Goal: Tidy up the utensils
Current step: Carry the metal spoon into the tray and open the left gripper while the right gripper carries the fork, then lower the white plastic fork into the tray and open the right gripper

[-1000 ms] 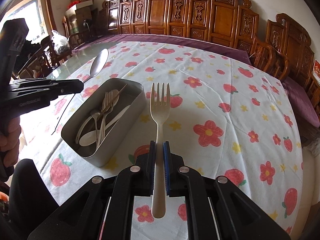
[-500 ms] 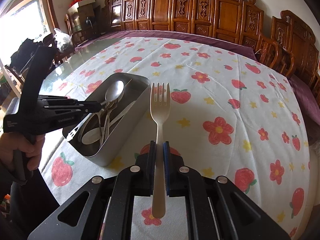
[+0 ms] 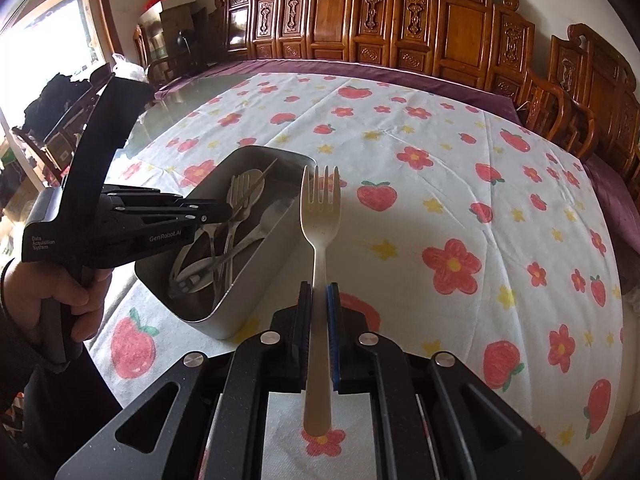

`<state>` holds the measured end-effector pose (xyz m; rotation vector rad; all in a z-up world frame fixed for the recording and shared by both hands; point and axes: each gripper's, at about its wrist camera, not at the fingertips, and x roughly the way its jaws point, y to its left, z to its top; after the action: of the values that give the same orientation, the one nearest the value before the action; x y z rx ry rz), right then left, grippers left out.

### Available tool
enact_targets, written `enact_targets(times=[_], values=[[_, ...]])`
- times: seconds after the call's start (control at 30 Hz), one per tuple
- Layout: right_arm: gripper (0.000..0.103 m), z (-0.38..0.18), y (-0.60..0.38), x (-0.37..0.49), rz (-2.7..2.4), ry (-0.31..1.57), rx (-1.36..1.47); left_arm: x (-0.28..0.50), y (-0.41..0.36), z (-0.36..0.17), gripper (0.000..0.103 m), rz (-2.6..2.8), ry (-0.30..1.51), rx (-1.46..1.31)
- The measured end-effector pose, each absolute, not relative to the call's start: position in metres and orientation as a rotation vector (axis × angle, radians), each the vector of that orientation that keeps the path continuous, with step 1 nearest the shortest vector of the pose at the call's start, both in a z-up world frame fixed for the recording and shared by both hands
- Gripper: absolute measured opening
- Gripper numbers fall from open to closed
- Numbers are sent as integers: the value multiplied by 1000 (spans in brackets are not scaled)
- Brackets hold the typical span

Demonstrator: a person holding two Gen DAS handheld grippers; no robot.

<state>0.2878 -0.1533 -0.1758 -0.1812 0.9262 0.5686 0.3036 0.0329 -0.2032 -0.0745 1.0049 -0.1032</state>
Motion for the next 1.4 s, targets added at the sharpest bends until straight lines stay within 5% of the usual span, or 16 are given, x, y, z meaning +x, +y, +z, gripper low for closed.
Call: enact_targets(times=[0.7,1.4], values=[[9,-183,-76,304,648,959,-124,251,101,-141,6,-47,861,-82],[9,-224,-32,348,557,1057,-60,240,126,-146,6,-20,866,-109]])
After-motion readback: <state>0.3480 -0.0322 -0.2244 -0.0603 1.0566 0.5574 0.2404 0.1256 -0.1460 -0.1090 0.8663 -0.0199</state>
